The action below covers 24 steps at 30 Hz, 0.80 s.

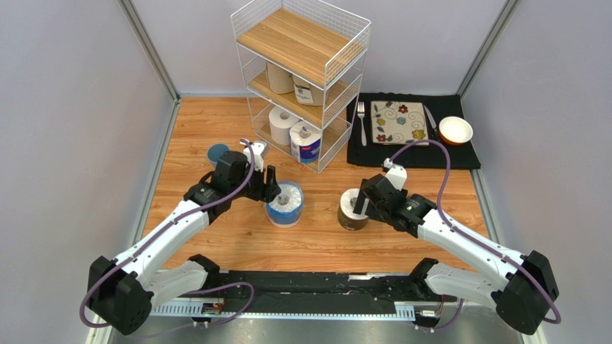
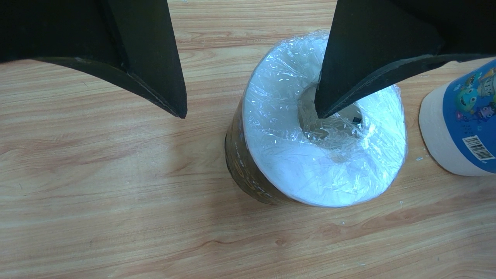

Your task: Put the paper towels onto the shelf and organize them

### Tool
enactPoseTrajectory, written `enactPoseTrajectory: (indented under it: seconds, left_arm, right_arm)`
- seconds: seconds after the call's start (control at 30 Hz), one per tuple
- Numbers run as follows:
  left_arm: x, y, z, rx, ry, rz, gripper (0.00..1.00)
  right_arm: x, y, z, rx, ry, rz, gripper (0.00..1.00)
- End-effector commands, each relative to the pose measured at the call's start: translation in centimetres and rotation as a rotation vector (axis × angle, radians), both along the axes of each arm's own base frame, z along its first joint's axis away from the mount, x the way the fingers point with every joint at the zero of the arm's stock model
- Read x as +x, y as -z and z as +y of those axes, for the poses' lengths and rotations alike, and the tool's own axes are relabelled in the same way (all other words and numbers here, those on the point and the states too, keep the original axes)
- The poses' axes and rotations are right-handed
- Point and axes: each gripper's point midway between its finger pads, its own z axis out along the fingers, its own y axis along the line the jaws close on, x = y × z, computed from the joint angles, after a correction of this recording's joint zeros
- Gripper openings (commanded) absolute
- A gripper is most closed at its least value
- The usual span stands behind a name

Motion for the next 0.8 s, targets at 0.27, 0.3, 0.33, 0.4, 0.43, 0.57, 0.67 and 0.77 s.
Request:
enactPoseTrajectory:
  seconds: [0.27,0.3,0.33,0.4,0.43,0.57,0.67,0.77]
  left_arm:
    - [-0.2,0.8,-1.2,0.107,0.076,-0.015,0.71]
    - [-0.2,1.2,-1.2,0.119,0.079,-0.007,0.71]
    - [-0.2,1.4,-1.3,0.128,0.081,-0.005,0.71]
    - [-0.3,2.2,-1.1,0.156,0.079,0.009,0.71]
    - [-0.3,2.5,-1.0,0.165,0.079,0.014,0.72]
    - [-0.2,3.5,-0.6,0.209,0.065,0.025,0.72]
    - [-0.2,4.4,-0.6,0.222,0.066,0.04,0.72]
    - [-0.4,5.4,-0.6,0.232,0.069,0.057,0.71]
  right_arm:
    - [0.2,-0.1,-0.3,-0.006,-0.003,-0.02,0.84]
    - [0.2,0.0,-0.2,-0.006,-0.005,-0.017,0.84]
    - [0.2,-0.1,-0.2,-0.005,-0.005,-0.018,0.84]
    - [0.2,0.0,-0.2,-0.007,-0.006,-0.017,0.84]
    - [0.2,0.0,-0.2,-0.006,-0.006,-0.018,0.84]
    - [0.2,0.0,-0.2,-0.008,-0.006,-0.016,0.84]
    - [0.3,-0.1,-0.2,-0.008,-0.007,-0.018,0.84]
    - [0.2,0.0,-0.1,-0.012,-0.013,-0.018,0.84]
